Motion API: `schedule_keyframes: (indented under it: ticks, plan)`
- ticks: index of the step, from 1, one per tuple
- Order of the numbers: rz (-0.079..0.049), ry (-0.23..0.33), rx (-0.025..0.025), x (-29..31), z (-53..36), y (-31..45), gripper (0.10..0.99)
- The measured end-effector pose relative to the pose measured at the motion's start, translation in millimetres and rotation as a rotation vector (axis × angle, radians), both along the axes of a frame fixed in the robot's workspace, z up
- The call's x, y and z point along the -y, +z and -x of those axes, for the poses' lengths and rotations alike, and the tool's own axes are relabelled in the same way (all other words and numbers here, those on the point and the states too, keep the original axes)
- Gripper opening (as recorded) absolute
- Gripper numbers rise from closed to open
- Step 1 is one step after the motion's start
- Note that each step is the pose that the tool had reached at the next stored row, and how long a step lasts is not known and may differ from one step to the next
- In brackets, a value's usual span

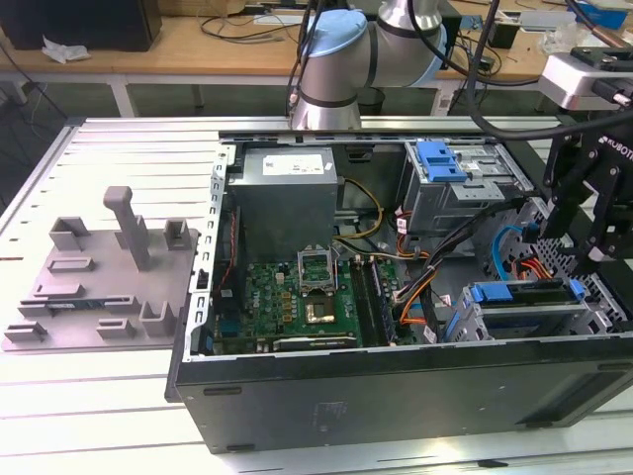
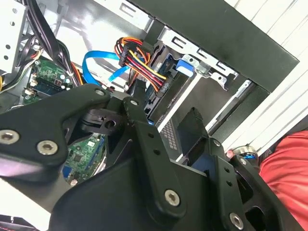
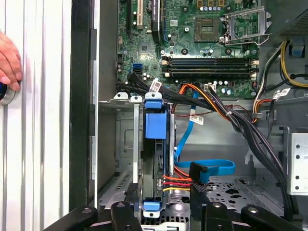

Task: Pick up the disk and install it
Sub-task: 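Insert the second disk wire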

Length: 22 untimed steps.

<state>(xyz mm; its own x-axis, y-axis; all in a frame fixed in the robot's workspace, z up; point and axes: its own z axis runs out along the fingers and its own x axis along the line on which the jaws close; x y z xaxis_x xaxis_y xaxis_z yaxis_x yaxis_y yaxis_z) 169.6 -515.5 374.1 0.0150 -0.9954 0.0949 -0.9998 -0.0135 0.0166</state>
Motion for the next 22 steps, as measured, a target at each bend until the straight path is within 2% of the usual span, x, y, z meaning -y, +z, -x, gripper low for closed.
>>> schedule_keyframes:
  ticks: [7,8,9,11,12,13,14,15,16,17,20,22]
  plan:
    - [0.003,0.0,0.0,0.0,0.0,0.0,0.545]
    - [0.005,0.0,0.0,-4.5,-0.1,-0.2,0.545]
    - [0.012,0.0,0.0,-12.2,-0.2,0.0,0.545]
    - [0.02,0.0,0.0,-21.7,-0.6,0.0,0.545]
    - [0.03,0.0,-0.0025,-27.9,-1.1,0.2,0.545]
    - [0.057,0.0,-0.0211,-32.2,-1.4,0.7,0.545]
    - [0.071,0.0,-0.0314,-33.2,-1.4,1.1,0.545]
    - [0.09,0.001,-0.0444,-34.9,-1.8,1.7,0.545]
    - [0.124,0.0,-0.059,-40.1,-3.5,2.7,0.545]
    - [0.156,0.0,-0.061,-47.6,-4.7,3.4,0.545]
    - [0.199,-0.002,-0.061,-60.4,-4.9,3.4,0.545]
    - [0.223,-0.002,-0.061,-67.4,-4.9,3.4,0.545]
